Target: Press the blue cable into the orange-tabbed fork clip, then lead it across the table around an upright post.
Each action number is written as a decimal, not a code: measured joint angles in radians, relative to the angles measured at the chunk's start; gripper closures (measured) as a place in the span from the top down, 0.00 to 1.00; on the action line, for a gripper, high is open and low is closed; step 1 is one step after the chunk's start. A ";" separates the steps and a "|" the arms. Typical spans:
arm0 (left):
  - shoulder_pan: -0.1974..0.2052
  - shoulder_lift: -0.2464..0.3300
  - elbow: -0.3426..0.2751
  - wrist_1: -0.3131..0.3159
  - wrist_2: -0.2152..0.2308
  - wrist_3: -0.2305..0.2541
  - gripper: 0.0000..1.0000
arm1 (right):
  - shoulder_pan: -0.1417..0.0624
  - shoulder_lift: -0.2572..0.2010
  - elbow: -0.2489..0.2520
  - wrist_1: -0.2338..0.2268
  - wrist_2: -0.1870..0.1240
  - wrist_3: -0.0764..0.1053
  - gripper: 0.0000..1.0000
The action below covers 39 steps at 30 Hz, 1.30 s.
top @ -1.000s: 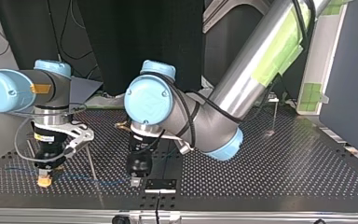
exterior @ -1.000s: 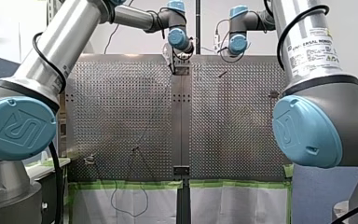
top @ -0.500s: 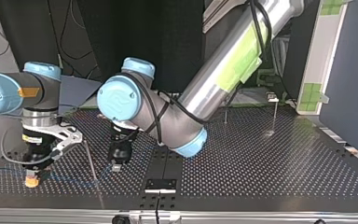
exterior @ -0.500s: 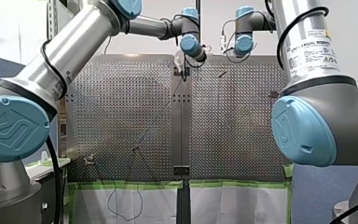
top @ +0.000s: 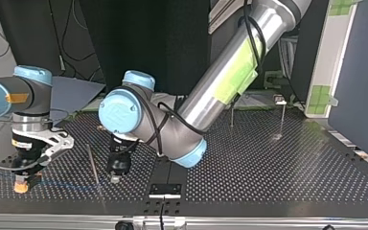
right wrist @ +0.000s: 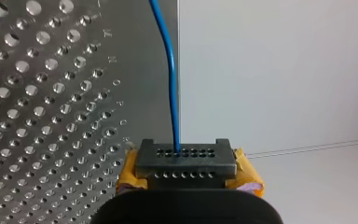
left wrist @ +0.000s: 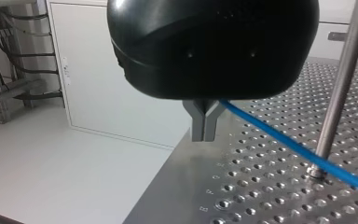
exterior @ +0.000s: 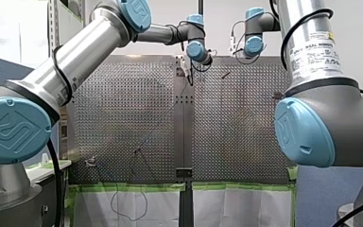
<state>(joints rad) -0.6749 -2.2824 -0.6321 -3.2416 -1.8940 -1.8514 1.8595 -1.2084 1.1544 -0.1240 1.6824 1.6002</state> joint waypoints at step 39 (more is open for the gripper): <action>0.016 -0.123 -0.070 0.064 0.091 -0.029 0.00 | -0.065 0.091 0.001 -0.028 -0.083 0.036 0.00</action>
<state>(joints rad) -0.6590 -2.4059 -0.7019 -3.1779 -1.8026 -1.8807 1.7943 -1.1175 1.1550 -0.1519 1.5994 1.6364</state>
